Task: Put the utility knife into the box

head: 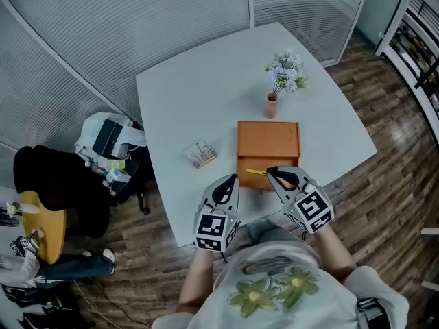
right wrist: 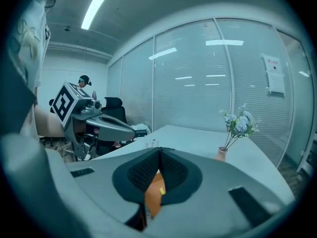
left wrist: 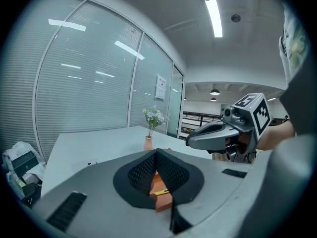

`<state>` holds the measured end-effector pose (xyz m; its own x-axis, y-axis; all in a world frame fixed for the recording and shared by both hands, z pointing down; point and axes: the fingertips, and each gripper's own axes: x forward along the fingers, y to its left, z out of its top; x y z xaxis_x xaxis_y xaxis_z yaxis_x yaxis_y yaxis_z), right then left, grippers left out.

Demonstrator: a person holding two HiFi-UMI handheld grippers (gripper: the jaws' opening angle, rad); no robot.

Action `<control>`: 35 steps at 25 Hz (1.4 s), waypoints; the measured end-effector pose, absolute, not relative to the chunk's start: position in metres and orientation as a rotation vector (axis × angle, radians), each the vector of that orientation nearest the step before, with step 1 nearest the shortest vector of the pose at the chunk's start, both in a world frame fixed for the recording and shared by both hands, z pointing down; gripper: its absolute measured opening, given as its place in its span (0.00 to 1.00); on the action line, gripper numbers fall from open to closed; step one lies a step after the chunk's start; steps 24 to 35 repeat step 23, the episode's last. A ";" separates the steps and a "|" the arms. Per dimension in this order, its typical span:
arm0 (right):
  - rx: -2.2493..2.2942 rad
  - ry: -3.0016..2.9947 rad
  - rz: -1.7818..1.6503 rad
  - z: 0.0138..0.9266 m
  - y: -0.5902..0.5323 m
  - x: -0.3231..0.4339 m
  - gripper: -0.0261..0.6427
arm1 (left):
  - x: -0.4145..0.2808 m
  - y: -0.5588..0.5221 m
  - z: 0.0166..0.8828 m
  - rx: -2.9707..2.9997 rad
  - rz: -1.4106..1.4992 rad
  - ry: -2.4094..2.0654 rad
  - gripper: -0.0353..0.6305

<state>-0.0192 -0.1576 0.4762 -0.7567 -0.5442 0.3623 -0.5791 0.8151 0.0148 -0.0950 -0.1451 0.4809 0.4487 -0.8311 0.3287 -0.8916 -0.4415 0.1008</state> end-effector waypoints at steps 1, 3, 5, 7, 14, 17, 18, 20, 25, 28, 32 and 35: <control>0.844 -2.648 0.138 0.476 -0.156 -0.019 0.04 | -0.094 -0.144 0.481 2.444 0.335 -1.485 0.05; 0.839 -2.648 0.138 0.478 -0.152 -0.020 0.04 | -0.093 -0.141 0.481 2.447 0.333 -1.480 0.04; 0.839 -2.646 0.137 0.478 -0.149 -0.020 0.04 | -0.092 -0.139 0.481 2.451 0.332 -1.477 0.04; 0.838 -2.644 0.136 0.478 -0.147 -0.019 0.04 | -0.090 -0.138 0.480 2.454 0.335 -1.474 0.05; 0.847 -2.638 0.139 0.476 -0.145 -0.017 0.04 | -0.089 -0.136 0.477 2.456 0.338 -1.471 0.05; 0.853 -2.629 0.142 0.479 -0.142 -0.016 0.04 | -0.090 -0.133 0.478 2.455 0.335 -1.471 0.05; 0.856 -2.627 0.143 0.479 -0.141 -0.015 0.04 | -0.090 -0.132 0.479 2.455 0.334 -1.470 0.04; 0.863 -2.622 0.145 0.481 -0.140 -0.014 0.04 | -0.090 -0.130 0.480 2.456 0.336 -1.469 0.05; 0.871 -2.618 0.150 0.481 -0.140 -0.013 0.04 | -0.090 -0.129 0.480 2.455 0.341 -1.466 0.05; 0.871 -2.618 0.150 0.481 -0.140 -0.013 0.04 | -0.090 -0.129 0.480 2.455 0.341 -1.466 0.05; 0.871 -2.618 0.150 0.481 -0.140 -0.013 0.04 | -0.090 -0.129 0.480 2.455 0.341 -1.466 0.05; 0.871 -2.618 0.150 0.481 -0.140 -0.013 0.04 | -0.090 -0.129 0.480 2.455 0.341 -1.466 0.05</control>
